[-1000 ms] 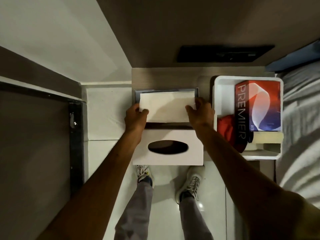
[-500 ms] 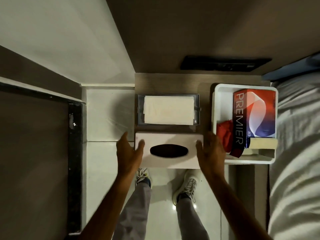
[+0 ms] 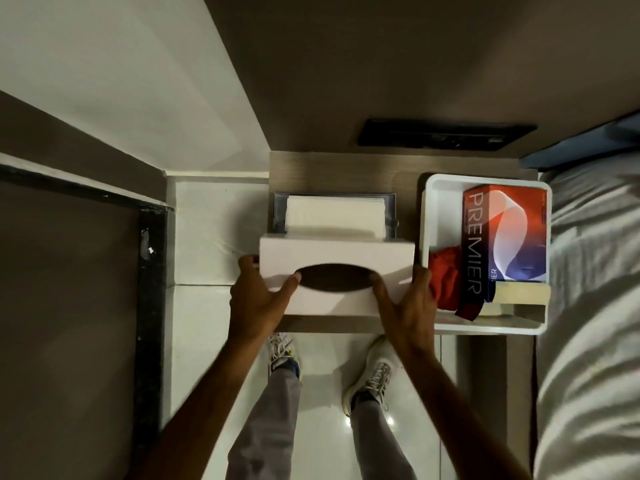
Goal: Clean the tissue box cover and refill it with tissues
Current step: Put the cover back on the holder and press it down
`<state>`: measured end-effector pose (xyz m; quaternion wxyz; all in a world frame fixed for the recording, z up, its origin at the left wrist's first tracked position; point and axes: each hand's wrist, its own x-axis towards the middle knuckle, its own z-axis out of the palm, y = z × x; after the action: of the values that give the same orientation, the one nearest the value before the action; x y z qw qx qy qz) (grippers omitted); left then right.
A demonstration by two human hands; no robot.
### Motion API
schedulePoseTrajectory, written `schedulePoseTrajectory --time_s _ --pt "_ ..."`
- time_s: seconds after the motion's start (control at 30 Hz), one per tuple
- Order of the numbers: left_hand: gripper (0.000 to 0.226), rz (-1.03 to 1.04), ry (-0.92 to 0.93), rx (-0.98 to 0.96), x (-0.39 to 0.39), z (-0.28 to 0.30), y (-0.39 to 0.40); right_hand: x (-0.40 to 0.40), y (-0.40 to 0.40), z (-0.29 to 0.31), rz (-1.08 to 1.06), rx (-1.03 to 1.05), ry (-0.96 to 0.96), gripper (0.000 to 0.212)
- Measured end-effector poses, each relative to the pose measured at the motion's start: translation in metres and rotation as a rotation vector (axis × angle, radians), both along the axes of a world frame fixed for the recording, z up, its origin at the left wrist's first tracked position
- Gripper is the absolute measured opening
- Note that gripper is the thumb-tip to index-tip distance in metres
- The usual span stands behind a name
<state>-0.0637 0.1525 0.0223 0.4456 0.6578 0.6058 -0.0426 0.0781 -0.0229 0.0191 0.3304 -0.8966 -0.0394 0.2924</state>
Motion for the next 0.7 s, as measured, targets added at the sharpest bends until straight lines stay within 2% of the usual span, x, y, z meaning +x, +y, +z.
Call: schedulePoseTrajectory --time_s 0.1,0.2,0.47,0.7 --pt "0.069 -0.079 0.01 0.052 0.027 0.002 0.022 0.035 0.026 0.003 0.056 0.01 -0.084 0.067" --pt "0.067 -0.084 0.008 0.076 0.053 -0.001 0.038 0.061 0.051 -0.003 0.087 -0.007 -0.058 0.065" --pt "0.067 -0.053 0.086 0.014 0.078 -0.02 0.06 0.081 0.074 -0.023 0.124 -0.097 0.028 0.089" --pt "0.07 -0.067 0.099 -0.007 0.081 -0.025 0.064 0.091 0.08 -0.028 0.102 -0.104 0.066 0.096"
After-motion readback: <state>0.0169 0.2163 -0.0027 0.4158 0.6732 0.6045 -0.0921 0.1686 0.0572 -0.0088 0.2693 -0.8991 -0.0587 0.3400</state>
